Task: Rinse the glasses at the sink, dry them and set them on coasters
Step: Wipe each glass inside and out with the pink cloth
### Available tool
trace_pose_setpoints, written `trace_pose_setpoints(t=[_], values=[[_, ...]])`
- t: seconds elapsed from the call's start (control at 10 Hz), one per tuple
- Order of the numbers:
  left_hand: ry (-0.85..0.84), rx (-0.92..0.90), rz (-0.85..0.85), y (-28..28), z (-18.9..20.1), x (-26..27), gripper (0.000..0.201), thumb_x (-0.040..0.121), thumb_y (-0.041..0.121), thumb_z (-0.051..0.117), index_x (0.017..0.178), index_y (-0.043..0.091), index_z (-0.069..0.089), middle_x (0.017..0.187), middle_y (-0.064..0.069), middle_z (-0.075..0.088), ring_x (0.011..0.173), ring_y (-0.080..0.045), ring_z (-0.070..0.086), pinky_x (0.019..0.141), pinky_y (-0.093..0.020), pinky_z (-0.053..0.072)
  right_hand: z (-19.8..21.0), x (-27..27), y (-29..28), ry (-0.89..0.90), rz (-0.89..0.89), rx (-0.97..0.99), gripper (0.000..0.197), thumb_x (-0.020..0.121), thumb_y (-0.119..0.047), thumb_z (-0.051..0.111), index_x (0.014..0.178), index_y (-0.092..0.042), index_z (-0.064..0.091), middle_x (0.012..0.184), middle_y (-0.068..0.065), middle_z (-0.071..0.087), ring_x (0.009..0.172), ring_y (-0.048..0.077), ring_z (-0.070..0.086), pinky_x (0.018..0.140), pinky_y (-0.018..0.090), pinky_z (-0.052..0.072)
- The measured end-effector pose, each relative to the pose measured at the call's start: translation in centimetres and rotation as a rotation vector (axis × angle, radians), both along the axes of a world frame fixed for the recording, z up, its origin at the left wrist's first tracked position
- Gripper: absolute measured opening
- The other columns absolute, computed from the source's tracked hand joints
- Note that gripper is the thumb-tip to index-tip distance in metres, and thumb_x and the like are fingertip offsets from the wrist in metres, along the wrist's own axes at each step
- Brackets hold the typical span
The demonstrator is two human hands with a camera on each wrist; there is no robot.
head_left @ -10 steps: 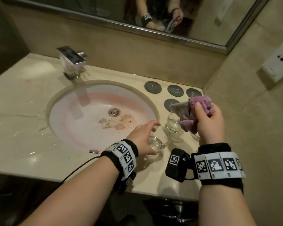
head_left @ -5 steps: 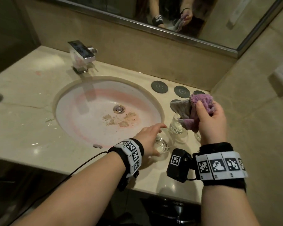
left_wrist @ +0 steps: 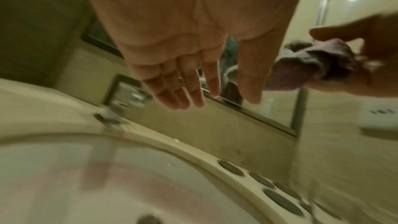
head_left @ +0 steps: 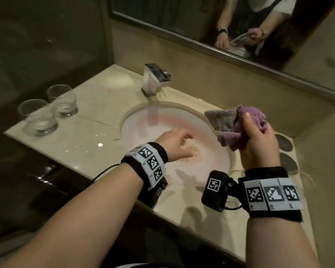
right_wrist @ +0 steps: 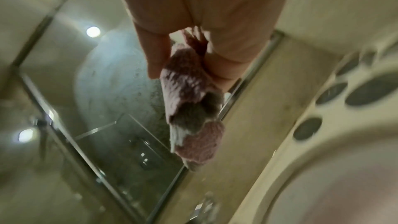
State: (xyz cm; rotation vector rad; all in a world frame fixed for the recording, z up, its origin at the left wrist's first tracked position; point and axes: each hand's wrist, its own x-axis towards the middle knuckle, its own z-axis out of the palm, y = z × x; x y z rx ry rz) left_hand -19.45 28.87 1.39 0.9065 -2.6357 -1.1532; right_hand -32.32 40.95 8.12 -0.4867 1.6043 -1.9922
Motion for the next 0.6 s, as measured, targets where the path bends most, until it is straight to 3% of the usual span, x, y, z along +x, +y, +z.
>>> trace_pose_setpoints(t=[0.1,0.2,0.3,0.4,0.5,0.6], values=[[0.014,-0.079,0.262,-4.5,2.2,4.9,0.054,0.083,0.032,0.067,0.13,0.016,0.048,0.134,-0.002,0.051,0.12,-0.02,0.048,0.097,-0.028,0.037,0.1,2.6,-3.8,-0.203,0.151,-0.129,0.013,0.092,-0.008,0.053,0.105,-0.005,0.055,0.096,0.01,0.068,0.091,0.023,0.068,0.079,0.036,0.058],[-0.055,-0.228,0.529,-9.7,3.9,10.5,0.055,0.083,0.033,0.067,0.132,0.017,0.047,0.134,-0.004,0.05,0.124,-0.025,0.045,0.103,-0.034,0.035,-0.3,5.5,-8.0,-0.256,0.113,-0.106,0.03,0.09,0.001,0.053,0.119,0.002,0.052,0.096,0.014,0.067,0.078,0.021,0.069,0.063,0.029,0.057],[-0.258,-0.297,0.665,-14.5,4.5,15.2,0.061,0.084,0.04,0.064,0.135,0.015,0.042,0.137,-0.009,0.045,0.127,-0.03,0.041,0.104,-0.039,0.035,-0.9,8.3,-11.6,-0.286,0.084,-0.006,0.04,0.086,0.002,0.054,0.125,-0.001,0.047,0.089,0.017,0.069,0.065,0.021,0.069,0.045,0.028,0.051],[-0.508,-0.307,0.636,-18.5,4.3,17.6,0.061,0.086,0.042,0.059,0.134,0.011,0.04,0.136,-0.012,0.045,0.125,-0.033,0.041,0.101,-0.041,0.036,-1.3,11.1,-14.9,-0.364,0.05,-0.001,0.045,0.089,0.0,0.049,0.134,0.006,0.044,0.124,0.025,0.059,0.106,0.029,0.064,0.076,0.033,0.058],[-0.657,-0.286,0.55,-21.7,4.1,17.7,0.039,0.09,0.035,0.054,0.119,0.009,0.051,0.127,-0.012,0.054,0.12,-0.032,0.047,0.096,-0.04,0.04,-1.5,13.2,-16.9,-0.46,0.069,-0.083,0.037,0.097,-0.016,0.044,0.133,-0.006,0.049,0.126,0.015,0.06,0.116,0.026,0.059,0.094,0.041,0.045],[-0.775,-0.288,0.416,-23.8,4.1,17.6,0.025,0.093,0.029,0.05,0.107,0.011,0.06,0.121,-0.012,0.06,0.114,-0.031,0.055,0.093,-0.038,0.044,-1.4,14.2,-18.2,-0.485,0.034,-0.135,0.025,0.1,-0.026,0.04,0.113,-0.013,0.057,0.1,0.009,0.071,0.098,0.023,0.066,0.09,0.042,0.045]])
